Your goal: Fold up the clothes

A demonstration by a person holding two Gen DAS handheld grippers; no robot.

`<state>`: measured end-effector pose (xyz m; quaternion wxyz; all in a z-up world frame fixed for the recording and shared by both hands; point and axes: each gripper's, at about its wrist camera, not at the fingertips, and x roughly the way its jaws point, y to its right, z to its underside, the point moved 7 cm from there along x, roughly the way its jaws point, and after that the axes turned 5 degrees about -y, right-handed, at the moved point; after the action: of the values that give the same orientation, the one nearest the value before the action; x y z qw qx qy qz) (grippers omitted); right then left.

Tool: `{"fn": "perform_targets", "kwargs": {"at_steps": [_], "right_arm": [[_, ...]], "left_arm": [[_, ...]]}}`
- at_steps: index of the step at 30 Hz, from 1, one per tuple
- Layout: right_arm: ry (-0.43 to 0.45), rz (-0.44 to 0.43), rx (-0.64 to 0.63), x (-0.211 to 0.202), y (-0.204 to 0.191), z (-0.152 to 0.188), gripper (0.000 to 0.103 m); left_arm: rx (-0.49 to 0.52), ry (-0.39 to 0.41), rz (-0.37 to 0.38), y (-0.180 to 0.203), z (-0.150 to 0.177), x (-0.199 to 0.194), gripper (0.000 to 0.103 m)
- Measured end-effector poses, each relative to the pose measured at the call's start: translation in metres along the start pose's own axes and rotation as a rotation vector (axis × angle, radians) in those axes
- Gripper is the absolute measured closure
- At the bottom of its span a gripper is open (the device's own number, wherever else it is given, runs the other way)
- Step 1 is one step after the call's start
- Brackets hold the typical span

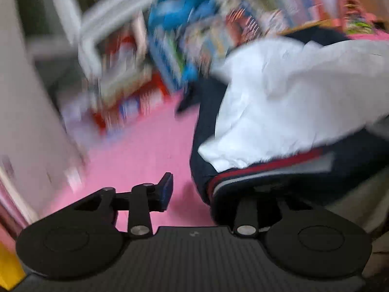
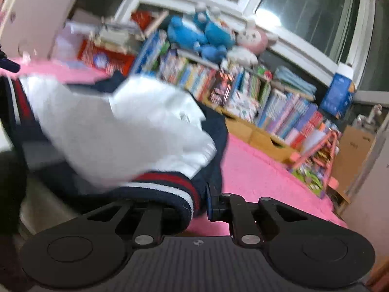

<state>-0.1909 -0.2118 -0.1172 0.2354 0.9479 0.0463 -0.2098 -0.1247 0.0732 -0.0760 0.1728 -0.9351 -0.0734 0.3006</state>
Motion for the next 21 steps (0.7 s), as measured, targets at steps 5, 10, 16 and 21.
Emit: {"fn": "perform_targets", "kwargs": {"at_steps": [5, 10, 16, 21], "right_arm": [[-0.109, -0.036, -0.126, 0.010, -0.005, 0.035, 0.063], [-0.014, -0.129, -0.241, -0.010, -0.005, 0.014, 0.018], [-0.028, -0.347, -0.204, -0.038, 0.037, -0.001, 0.008], [0.055, -0.434, 0.033, -0.014, 0.074, -0.042, 0.004]], "left_arm": [[-0.054, -0.021, 0.226, -0.017, 0.013, -0.010, 0.031], [0.057, 0.001, 0.443, -0.028, -0.006, -0.035, 0.003], [-0.140, 0.060, 0.615, -0.080, -0.038, -0.038, 0.000], [-0.439, 0.028, 0.570, -0.122, -0.082, 0.024, 0.000]]}}
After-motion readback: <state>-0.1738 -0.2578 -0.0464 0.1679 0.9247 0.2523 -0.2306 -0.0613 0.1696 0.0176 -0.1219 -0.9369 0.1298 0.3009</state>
